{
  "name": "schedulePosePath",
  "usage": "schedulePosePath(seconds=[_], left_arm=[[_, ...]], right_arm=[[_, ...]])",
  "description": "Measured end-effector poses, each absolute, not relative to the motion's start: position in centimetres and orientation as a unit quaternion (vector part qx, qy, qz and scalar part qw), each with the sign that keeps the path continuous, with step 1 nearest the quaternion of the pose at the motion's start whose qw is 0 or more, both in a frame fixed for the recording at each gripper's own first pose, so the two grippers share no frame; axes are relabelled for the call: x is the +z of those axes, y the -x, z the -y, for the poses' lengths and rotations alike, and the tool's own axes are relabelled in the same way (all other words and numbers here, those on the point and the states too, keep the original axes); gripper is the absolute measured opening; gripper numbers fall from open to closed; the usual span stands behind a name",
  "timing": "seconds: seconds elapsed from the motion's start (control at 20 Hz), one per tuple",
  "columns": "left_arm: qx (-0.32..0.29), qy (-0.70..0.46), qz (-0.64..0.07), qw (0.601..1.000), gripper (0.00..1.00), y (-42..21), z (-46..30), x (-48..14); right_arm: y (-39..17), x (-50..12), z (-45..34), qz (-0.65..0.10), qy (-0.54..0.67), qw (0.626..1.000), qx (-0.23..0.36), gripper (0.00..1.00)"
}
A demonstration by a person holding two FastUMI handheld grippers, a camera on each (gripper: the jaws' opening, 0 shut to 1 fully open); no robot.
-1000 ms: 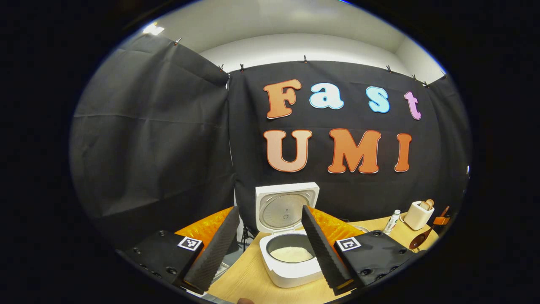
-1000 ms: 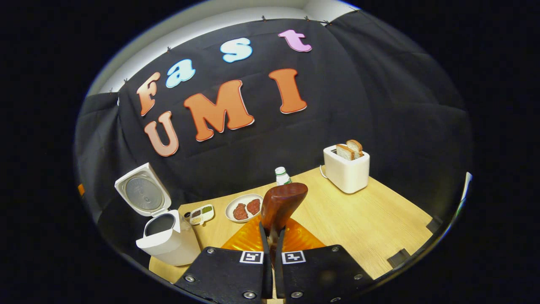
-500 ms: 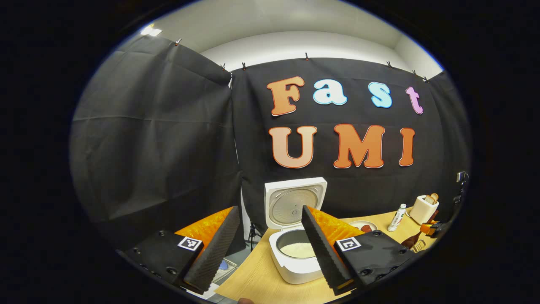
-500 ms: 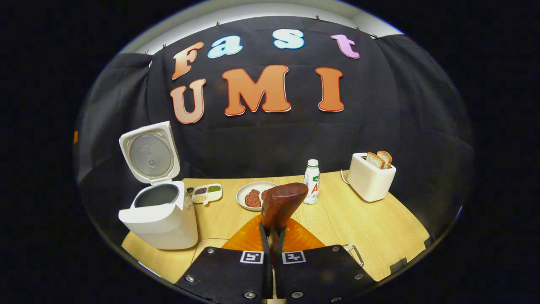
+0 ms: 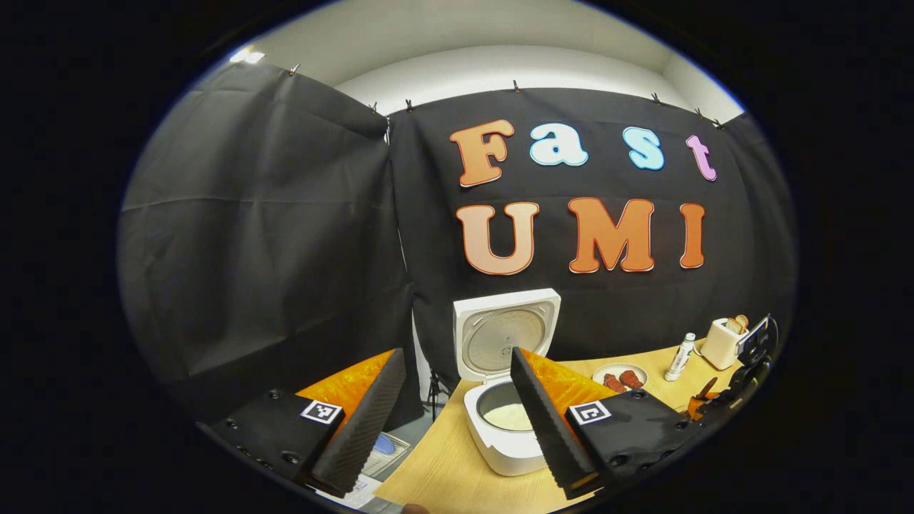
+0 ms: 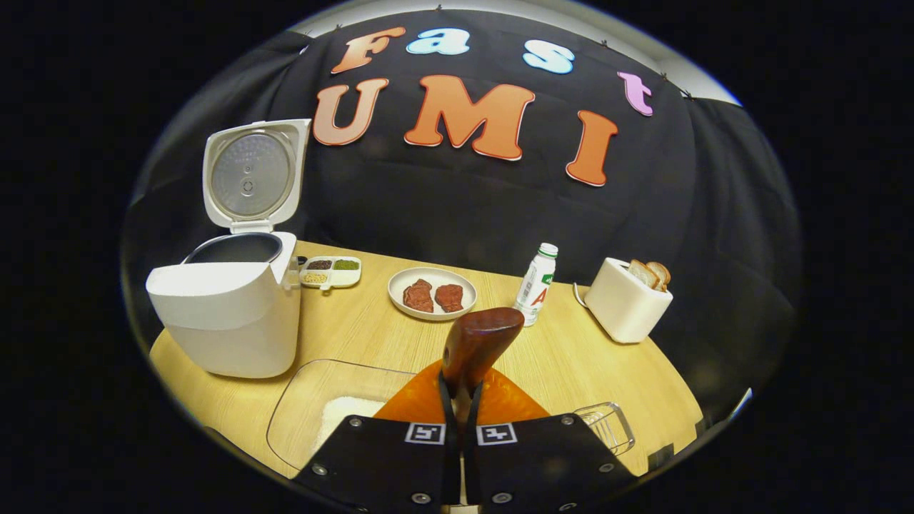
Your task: Close the left gripper, press the button to open the rice cooker; take a wooden spoon from the chopstick holder with the right hand, scoop a spoonful of rice and pour it into the rice cooker, then put the wooden spoon back into the chopstick holder.
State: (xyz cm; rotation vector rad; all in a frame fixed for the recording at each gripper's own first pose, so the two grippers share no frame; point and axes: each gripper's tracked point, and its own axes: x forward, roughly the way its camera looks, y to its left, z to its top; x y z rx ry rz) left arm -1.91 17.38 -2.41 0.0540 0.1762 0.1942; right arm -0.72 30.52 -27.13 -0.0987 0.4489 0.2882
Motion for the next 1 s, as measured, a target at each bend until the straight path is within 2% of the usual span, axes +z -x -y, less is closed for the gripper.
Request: schedulePosePath(seconds=[0.1, 0.5, 0.7, 1.0], left_arm=[[0.100, -0.022, -0.092, 0.990, 1.00, 1.9, -17.8, -2.9], [0.108, -0.016, -0.108, 0.988, 1.00, 1.4, -18.4, -4.3], [0.108, -0.013, -0.114, 0.987, 1.00, 1.3, -18.1, -4.9], [0.108, -0.018, -0.115, 0.987, 1.00, 1.7, -17.8, -4.7]], right_arm=[[0.0, -27.3, -30.7, -0.218, 0.032, 0.966, 0.133, 0.02], [0.7, -29.6, -32.7, -0.256, -0.026, 0.953, 0.158, 0.02], [2.0, -29.8, -34.5, -0.296, -0.137, 0.927, 0.185, 0.02], [3.6, -30.9, -35.9, -0.361, -0.266, 0.872, 0.196, 0.02]])
